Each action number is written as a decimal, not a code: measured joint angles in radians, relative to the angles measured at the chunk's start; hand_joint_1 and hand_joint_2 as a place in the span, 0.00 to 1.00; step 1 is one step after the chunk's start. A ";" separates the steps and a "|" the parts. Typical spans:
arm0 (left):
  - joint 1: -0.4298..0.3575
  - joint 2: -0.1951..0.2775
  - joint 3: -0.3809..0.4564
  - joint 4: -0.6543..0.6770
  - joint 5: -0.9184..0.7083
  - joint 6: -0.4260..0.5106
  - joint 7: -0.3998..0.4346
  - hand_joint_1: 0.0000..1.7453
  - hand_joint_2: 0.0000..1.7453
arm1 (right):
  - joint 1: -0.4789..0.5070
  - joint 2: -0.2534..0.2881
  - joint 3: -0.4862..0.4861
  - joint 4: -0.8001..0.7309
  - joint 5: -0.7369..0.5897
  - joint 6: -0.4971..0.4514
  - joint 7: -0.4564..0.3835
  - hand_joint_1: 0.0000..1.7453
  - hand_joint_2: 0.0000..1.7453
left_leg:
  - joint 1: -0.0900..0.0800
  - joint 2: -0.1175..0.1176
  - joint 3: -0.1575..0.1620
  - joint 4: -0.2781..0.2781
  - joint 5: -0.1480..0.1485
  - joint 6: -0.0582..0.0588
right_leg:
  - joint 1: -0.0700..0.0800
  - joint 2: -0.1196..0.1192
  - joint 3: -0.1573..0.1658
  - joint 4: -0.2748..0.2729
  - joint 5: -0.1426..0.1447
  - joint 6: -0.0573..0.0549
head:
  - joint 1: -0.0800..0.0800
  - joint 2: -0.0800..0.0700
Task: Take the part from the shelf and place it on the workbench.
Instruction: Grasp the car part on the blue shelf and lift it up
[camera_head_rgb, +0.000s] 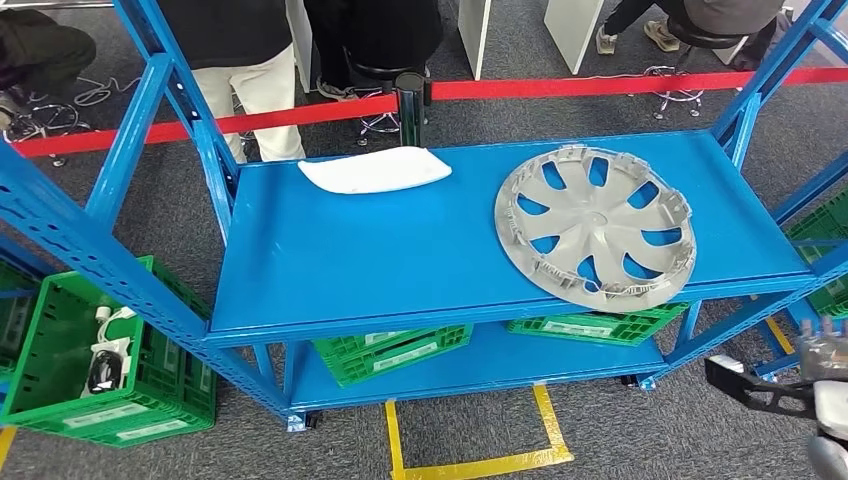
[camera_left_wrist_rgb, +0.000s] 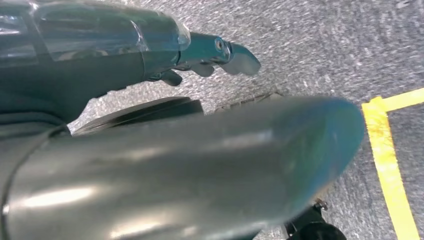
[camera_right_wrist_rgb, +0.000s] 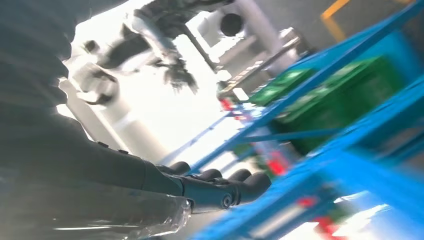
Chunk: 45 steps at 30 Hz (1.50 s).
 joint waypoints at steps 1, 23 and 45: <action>0.000 -0.002 0.000 0.000 0.003 -0.002 0.004 0.00 0.00 | 0.009 0.007 -0.051 -0.021 0.009 0.006 0.001 0.00 1.00 | -0.001 0.002 0.000 0.000 0.000 0.000 | 0.000 0.002 0.000 0.000 0.000 0.000 | 0.000 0.000; -0.002 -0.037 0.000 0.009 0.022 -0.007 -0.007 0.00 0.00 | -0.150 0.073 -0.470 -0.333 -0.238 -0.159 0.000 0.00 1.00 | -0.003 0.023 0.004 -0.001 0.000 0.004 | -0.002 0.015 0.001 0.000 0.003 0.002 | 0.000 0.000; -0.014 -0.044 0.000 0.009 0.032 -0.013 -0.027 0.00 0.00 | -0.514 -0.001 0.370 -0.331 -0.553 -0.115 -0.020 0.00 1.00 | -0.002 0.053 0.004 -0.002 -0.002 0.006 | -0.002 0.029 -0.002 0.002 0.004 0.001 | 0.000 0.000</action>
